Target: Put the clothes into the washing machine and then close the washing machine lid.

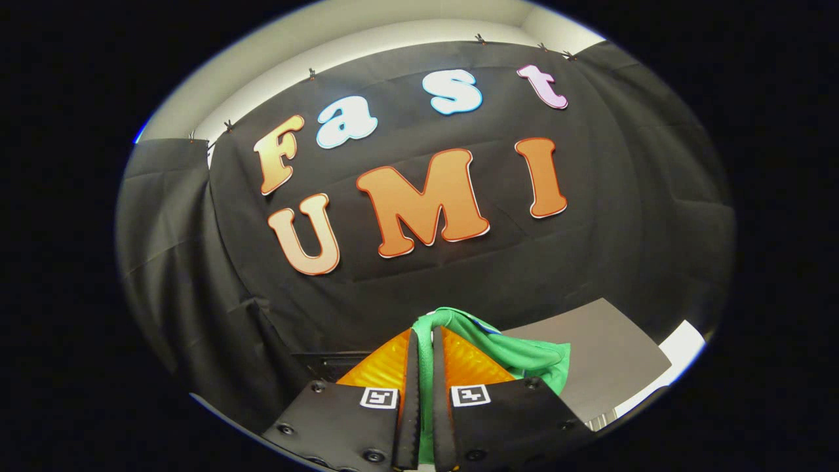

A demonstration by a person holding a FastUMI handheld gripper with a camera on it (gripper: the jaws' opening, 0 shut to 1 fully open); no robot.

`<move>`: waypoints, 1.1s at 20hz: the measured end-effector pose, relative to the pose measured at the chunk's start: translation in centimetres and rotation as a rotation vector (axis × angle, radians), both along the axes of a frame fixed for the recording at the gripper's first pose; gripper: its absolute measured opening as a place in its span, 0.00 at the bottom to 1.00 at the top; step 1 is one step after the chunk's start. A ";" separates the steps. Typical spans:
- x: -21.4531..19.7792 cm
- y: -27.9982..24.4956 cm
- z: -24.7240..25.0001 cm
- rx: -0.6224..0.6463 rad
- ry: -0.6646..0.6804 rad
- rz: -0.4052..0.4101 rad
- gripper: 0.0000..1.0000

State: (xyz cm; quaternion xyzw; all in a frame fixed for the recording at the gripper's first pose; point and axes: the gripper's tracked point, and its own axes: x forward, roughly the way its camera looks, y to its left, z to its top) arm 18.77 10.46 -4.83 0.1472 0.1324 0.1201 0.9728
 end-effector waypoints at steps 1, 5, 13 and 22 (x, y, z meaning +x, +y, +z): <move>-0.3 1.1 0.6 0.004 -0.013 0.008 0.16; -0.6 5.4 2.0 0.051 -0.043 0.067 0.16; 0.4 12.6 2.6 0.077 -0.079 0.223 0.16; 2.5 19.9 1.0 0.092 -0.066 0.359 0.16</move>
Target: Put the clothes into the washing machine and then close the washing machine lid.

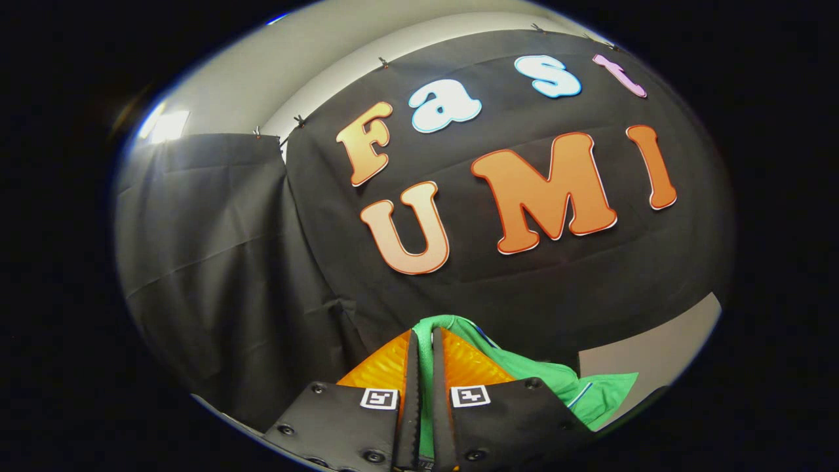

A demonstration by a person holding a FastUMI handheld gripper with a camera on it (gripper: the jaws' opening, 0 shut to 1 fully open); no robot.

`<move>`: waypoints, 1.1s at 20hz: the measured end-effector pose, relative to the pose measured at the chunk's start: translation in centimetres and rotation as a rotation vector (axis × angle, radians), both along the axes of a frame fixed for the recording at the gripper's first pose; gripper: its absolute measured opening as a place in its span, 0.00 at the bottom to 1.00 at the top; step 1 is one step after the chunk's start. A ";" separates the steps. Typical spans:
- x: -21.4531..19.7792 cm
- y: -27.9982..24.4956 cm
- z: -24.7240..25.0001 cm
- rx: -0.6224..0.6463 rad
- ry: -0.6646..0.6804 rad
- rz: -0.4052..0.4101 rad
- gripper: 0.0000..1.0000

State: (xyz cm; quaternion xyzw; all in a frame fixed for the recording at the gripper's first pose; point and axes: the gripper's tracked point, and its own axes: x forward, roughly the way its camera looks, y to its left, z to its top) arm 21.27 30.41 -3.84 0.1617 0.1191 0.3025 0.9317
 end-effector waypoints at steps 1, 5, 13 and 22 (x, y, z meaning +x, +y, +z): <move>0.2 0.6 -0.3 0.000 0.005 0.010 0.16; 0.7 3.8 -1.8 -0.015 0.016 0.048 0.16; 1.8 8.6 -6.8 -0.028 0.108 0.082 0.16; 0.8 11.4 -18.1 -0.130 0.256 0.089 0.16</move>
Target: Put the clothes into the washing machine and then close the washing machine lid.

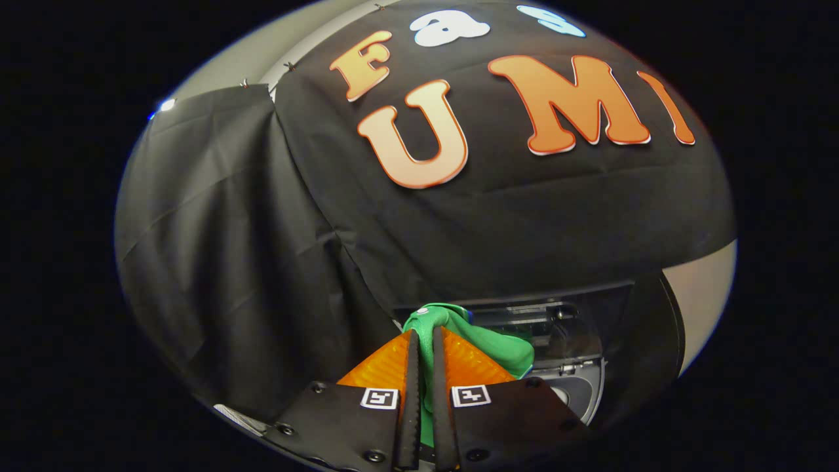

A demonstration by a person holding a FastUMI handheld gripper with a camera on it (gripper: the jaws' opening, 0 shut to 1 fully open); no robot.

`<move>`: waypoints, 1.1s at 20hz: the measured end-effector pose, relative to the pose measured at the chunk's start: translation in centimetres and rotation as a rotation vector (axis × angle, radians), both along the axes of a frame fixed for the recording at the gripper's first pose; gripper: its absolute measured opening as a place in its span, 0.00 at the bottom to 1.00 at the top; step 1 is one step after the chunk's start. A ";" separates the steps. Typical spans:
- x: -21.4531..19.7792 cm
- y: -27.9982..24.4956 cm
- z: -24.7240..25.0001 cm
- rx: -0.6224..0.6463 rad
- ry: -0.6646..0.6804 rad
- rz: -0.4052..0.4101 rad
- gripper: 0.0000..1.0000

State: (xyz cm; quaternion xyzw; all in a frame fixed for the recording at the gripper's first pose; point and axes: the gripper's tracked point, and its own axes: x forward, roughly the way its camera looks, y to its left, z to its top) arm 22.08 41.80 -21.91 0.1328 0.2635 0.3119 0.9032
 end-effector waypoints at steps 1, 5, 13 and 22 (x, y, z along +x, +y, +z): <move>0.2 0.0 -0.7 0.012 0.006 -0.013 0.16; 1.1 -1.0 -4.1 0.012 0.061 -0.074 0.09; -0.8 -0.1 -8.6 -0.070 0.126 -0.023 0.09; -2.2 -0.1 -15.4 -0.168 0.226 -0.019 0.09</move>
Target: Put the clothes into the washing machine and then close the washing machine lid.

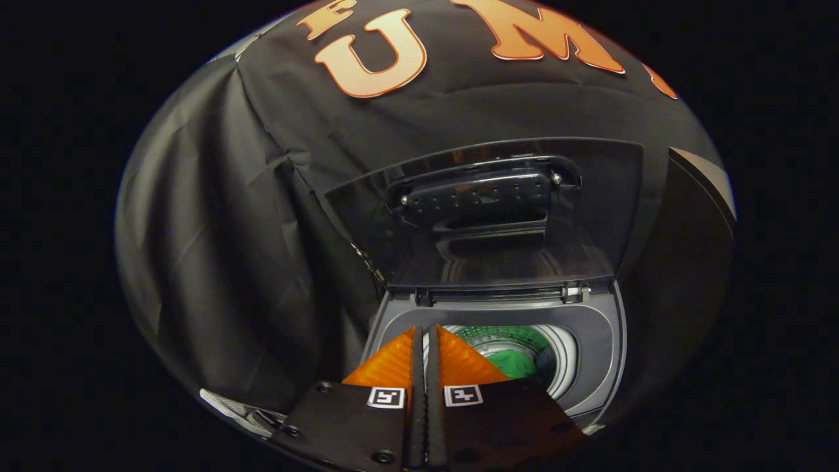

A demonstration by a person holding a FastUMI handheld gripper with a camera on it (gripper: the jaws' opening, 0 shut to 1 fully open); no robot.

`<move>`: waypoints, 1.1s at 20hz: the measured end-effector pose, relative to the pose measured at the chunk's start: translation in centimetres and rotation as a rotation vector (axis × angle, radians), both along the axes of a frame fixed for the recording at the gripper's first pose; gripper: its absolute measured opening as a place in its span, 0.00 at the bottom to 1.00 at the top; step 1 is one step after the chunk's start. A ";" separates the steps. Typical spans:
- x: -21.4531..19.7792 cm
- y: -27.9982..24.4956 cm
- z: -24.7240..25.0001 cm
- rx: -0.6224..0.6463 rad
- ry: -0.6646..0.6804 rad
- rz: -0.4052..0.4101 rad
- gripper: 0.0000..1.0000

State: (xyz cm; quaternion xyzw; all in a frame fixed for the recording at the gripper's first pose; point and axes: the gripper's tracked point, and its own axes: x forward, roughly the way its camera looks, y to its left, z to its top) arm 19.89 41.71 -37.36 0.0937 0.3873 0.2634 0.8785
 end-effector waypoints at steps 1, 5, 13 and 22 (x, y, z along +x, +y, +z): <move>0.3 -0.4 -0.4 -0.031 -0.002 -0.013 0.09; -0.6 -0.8 -2.6 -0.088 0.060 -0.003 0.15; -0.7 -1.6 -2.4 -0.112 0.064 -0.004 1.00; 1.2 -2.1 1.2 -0.139 0.010 -0.010 0.99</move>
